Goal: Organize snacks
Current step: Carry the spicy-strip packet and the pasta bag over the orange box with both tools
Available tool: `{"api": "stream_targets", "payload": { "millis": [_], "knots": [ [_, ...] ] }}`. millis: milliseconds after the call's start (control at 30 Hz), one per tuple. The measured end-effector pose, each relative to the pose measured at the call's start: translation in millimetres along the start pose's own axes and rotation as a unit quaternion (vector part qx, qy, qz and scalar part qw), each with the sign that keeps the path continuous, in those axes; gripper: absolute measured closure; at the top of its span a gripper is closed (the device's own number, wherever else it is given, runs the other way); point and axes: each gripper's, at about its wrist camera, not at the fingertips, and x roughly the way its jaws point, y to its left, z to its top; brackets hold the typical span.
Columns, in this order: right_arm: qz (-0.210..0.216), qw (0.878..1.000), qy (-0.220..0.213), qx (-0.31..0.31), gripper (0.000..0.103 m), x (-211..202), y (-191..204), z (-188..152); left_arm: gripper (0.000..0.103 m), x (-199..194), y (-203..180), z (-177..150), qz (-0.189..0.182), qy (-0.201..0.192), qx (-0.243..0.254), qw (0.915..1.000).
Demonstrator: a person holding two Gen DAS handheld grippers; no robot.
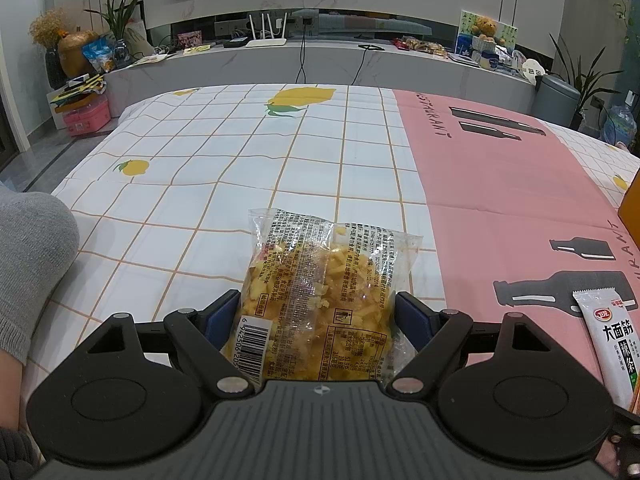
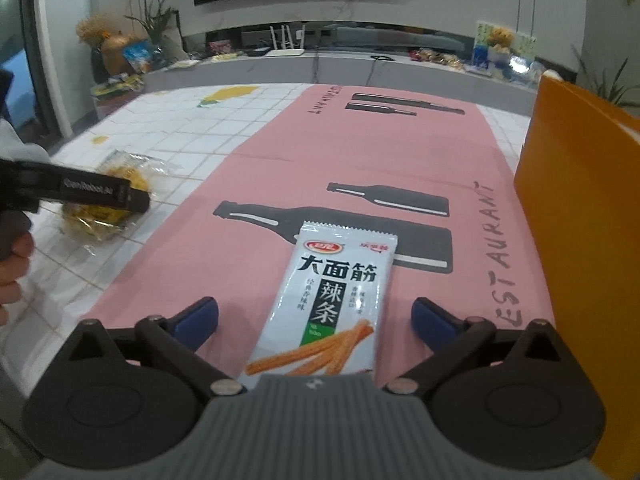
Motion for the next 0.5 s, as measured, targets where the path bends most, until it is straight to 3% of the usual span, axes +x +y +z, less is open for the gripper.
{"api": "stream_targets", "payload": {
  "millis": [267,300,333,400,500],
  "knots": [
    [-0.032,0.998,-0.028,0.035,0.006,2.0,1.3,-1.2,0.008,-1.3,0.2,-0.7,0.0,-0.004,0.0,1.0],
    [-0.038,0.998,-0.034,0.026,0.014,1.0,4.1,-2.2,0.008,-1.3,0.0,-0.6,0.0,-0.003,0.001,1.0],
    [-0.032,0.998,-0.04,0.027,0.03,-1.1,3.7,-2.8,0.008,-1.5,0.0,-0.1,0.0,0.0,0.003,1.0],
    [-0.027,0.999,-0.042,0.018,0.053,-5.1,4.0,-0.4,0.009,-2.0,0.9,1.9,-0.001,0.01,0.001,0.9999],
    [-0.012,0.999,-0.033,0.017,0.055,-6.1,-0.5,2.1,0.011,-2.8,2.3,2.3,-0.003,0.014,-0.003,0.9999]
  ]
}}
